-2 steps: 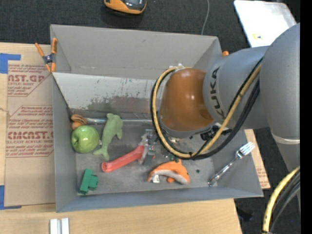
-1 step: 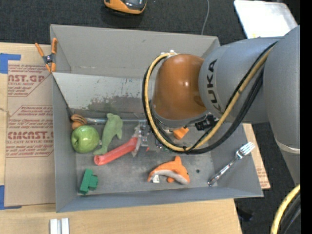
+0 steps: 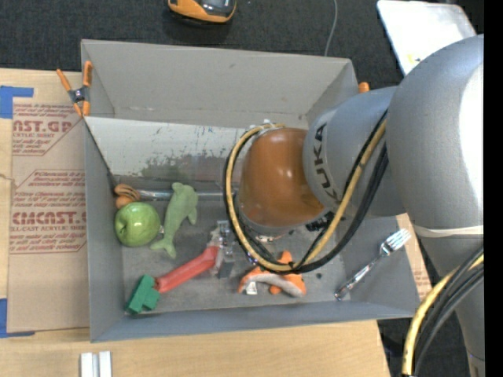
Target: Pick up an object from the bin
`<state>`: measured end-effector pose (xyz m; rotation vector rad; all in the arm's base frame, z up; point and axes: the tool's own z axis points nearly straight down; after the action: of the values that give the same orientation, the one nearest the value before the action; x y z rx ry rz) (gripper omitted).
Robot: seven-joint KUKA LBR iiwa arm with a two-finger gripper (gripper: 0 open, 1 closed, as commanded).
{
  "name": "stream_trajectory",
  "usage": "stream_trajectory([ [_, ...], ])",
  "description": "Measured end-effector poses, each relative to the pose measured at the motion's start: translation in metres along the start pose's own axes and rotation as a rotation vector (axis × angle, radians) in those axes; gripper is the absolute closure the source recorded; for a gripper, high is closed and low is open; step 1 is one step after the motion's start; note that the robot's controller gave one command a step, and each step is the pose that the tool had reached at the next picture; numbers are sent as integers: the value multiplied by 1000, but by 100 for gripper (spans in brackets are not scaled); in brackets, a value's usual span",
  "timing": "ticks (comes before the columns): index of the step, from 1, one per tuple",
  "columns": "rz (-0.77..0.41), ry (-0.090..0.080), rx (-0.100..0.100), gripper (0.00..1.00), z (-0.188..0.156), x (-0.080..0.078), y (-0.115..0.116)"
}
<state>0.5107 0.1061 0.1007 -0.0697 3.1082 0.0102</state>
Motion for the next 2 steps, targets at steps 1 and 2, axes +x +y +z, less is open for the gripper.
stream_trajectory([
  [1, 100, -9, -8, 100, 26, 16, -15],
  [2, 23, 7, -1, 100, -39, -2, -7],
])
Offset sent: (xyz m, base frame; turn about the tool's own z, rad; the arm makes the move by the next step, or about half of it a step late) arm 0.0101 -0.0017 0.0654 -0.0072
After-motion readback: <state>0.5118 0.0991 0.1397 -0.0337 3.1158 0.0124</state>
